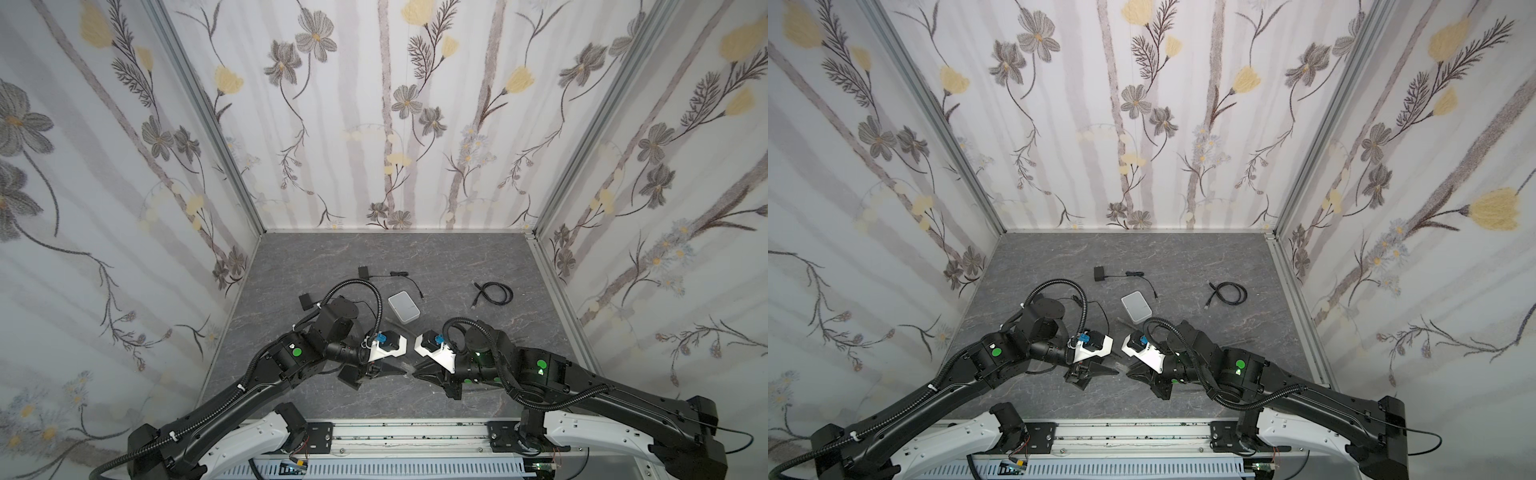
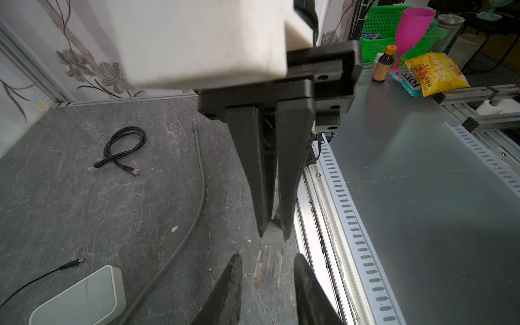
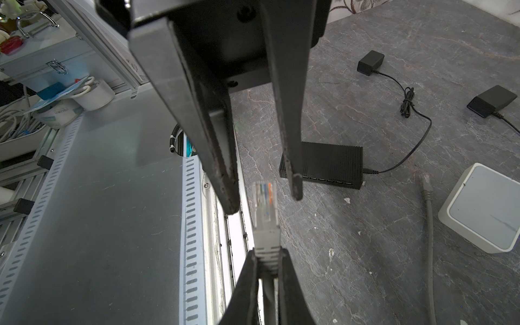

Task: Insert the plug into the switch port

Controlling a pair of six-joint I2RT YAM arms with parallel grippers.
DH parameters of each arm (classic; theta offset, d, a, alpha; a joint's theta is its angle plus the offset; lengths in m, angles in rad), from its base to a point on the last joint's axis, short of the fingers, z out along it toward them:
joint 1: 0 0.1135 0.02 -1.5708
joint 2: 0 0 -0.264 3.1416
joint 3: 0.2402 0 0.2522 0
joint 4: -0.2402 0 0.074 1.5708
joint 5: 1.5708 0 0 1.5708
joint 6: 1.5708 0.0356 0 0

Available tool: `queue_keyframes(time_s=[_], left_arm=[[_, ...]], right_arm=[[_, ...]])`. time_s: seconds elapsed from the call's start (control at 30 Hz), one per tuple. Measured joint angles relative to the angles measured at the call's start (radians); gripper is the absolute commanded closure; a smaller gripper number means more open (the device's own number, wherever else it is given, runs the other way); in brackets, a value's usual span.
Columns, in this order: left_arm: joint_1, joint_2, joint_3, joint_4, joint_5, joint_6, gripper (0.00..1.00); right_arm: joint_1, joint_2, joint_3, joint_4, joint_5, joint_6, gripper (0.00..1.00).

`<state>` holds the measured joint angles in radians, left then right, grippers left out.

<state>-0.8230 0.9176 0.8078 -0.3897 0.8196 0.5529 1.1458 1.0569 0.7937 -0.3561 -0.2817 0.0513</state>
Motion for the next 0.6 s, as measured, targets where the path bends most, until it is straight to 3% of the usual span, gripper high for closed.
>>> queue_keyframes(time_s=[0.17, 0.3, 0.33, 0.4, 0.43, 0.5, 0.6], left_arm=[[0.000, 0.020, 0.000, 0.003, 0.007, 0.000, 0.87], [0.000, 0.032, 0.000, 0.003, 0.023, 0.001, 0.89], [0.000, 0.033, 0.000, 0.003, 0.023, 0.001, 0.90], [0.000, 0.033, 0.000, 0.005, 0.025, 0.000, 0.93], [0.000, 0.033, 0.000, 0.009, 0.027, -0.002, 0.94], [0.000, 0.033, 0.002, 0.011, 0.027, -0.008, 0.95], [0.000, 0.027, 0.013, 0.011, 0.027, -0.029, 0.92]], right_arm=[[0.000, 0.002, 0.000, 0.000, 0.002, 0.000, 0.98], [0.000, 0.002, 0.000, -0.009, 0.011, 0.000, 0.97], [0.000, 0.000, 0.000, -0.010, 0.012, 0.000, 0.93], [0.000, -0.005, 0.000, -0.011, 0.019, 0.000, 0.68], [0.000, -0.009, 0.000, -0.011, 0.025, 0.000, 0.61], [0.000, -0.022, -0.005, -0.001, 0.032, 0.002, 0.57], [0.000, -0.082, -0.039, 0.037, 0.071, 0.008, 0.58]])
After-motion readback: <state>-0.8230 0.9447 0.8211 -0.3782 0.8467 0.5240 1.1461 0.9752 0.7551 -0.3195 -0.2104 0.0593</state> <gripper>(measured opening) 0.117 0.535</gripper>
